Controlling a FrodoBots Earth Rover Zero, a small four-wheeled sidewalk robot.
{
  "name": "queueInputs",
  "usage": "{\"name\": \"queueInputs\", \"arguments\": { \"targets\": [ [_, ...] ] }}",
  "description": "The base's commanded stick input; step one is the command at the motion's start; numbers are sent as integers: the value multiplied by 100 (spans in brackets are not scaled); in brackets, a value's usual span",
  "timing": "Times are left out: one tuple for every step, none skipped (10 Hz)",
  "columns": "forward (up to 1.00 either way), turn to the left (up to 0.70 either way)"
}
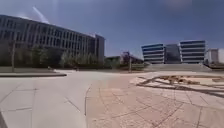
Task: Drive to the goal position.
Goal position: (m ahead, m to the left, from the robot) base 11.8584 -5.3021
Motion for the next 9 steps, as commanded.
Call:
{"name": "queueInputs", "arguments": {
  "targets": [
    [70, -5],
    [70, -5],
    [70, -5],
    [70, -5],
    [70, -5],
    [70, -5],
    [70, -5],
    [70, -5],
    [70, -5]
  ]
}}
